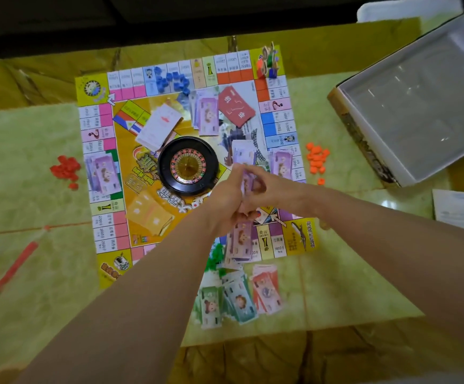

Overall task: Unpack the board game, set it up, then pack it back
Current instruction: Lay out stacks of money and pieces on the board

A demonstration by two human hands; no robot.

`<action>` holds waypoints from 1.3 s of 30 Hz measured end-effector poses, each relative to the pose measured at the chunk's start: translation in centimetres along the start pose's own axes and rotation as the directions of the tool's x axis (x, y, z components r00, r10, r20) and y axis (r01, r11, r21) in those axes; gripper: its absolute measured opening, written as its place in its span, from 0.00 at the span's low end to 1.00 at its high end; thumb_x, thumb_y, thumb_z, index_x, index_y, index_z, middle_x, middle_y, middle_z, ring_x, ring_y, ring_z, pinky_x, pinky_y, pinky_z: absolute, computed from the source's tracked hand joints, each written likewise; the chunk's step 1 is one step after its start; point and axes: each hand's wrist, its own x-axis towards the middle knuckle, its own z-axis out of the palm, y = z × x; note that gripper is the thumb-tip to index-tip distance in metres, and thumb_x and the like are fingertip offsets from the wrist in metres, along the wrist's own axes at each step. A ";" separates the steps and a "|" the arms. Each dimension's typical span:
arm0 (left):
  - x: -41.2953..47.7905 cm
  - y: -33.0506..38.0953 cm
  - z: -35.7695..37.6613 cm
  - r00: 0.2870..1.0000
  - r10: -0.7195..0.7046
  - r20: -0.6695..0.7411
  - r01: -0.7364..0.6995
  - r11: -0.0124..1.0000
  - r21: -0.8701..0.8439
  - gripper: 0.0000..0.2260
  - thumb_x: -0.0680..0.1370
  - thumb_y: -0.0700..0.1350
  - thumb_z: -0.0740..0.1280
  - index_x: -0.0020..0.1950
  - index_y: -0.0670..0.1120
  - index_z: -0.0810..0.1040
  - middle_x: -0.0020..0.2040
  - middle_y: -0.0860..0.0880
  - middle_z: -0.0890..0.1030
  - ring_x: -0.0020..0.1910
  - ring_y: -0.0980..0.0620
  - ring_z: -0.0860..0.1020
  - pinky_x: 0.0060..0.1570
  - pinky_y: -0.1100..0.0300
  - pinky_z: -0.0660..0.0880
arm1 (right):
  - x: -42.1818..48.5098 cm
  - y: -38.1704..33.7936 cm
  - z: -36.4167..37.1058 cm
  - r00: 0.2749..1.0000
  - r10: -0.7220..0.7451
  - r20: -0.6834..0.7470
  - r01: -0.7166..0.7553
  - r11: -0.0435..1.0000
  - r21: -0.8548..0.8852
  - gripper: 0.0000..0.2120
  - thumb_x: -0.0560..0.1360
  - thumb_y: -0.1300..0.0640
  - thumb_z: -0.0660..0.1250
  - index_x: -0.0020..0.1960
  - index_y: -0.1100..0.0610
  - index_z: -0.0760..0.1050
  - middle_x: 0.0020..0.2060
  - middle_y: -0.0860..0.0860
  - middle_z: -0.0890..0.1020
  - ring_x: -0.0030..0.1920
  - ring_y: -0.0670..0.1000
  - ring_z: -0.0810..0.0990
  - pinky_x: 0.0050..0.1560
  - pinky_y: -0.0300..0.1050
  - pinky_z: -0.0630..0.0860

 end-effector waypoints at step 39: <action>5.7 -0.3 -1.0 0.840 0.524 0.140 -0.238 0.126 0.963 0.15 0.77 0.41 0.63 0.64 0.41 0.76 0.65 0.43 0.70 0.64 0.44 0.68 0.58 0.55 0.67 | 4.9 1.2 -4.3 0.795 -0.314 -0.518 0.037 0.879 -0.476 0.06 0.74 0.61 0.66 0.48 0.54 0.80 0.37 0.50 0.80 0.38 0.49 0.78 0.41 0.44 0.75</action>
